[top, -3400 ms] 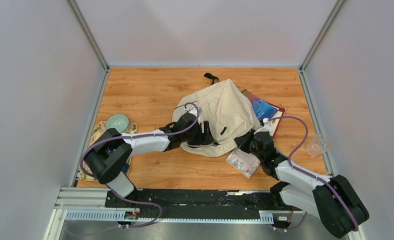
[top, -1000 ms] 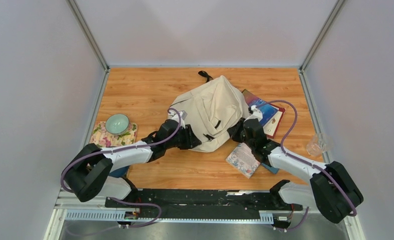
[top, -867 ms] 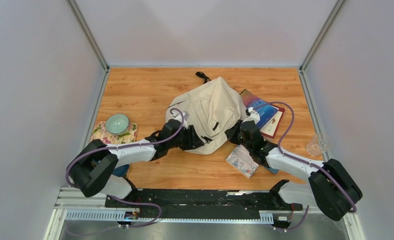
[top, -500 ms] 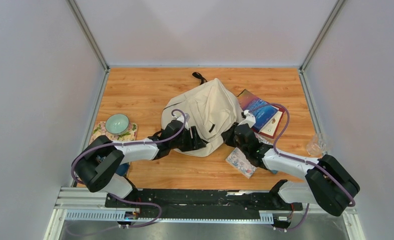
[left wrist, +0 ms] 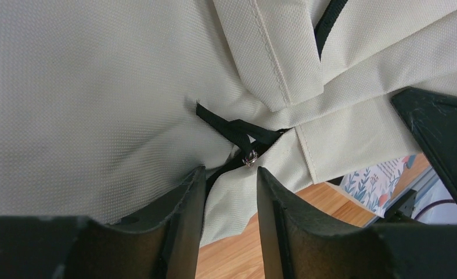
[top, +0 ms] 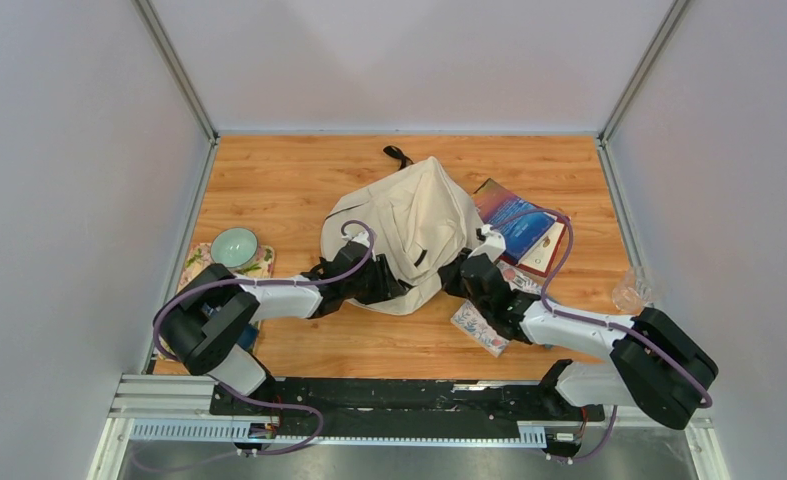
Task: Pack the student bag
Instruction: Unzip the student bag at the center of the board.
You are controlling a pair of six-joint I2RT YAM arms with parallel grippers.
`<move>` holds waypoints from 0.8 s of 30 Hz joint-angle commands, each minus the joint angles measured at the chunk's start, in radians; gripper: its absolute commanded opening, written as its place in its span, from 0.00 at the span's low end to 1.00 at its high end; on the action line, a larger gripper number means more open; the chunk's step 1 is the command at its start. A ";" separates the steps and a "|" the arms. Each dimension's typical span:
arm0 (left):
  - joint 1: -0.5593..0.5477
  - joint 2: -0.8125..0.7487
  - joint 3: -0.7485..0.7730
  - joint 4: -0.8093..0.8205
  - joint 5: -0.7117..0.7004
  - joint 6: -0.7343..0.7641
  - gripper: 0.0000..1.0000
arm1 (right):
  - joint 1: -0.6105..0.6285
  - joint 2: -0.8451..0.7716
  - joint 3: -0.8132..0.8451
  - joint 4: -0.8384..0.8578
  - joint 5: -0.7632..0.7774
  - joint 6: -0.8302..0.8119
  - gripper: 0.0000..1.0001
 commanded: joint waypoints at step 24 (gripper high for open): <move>-0.007 0.067 0.003 0.072 -0.030 -0.035 0.24 | 0.144 -0.045 -0.031 0.073 0.056 -0.002 0.00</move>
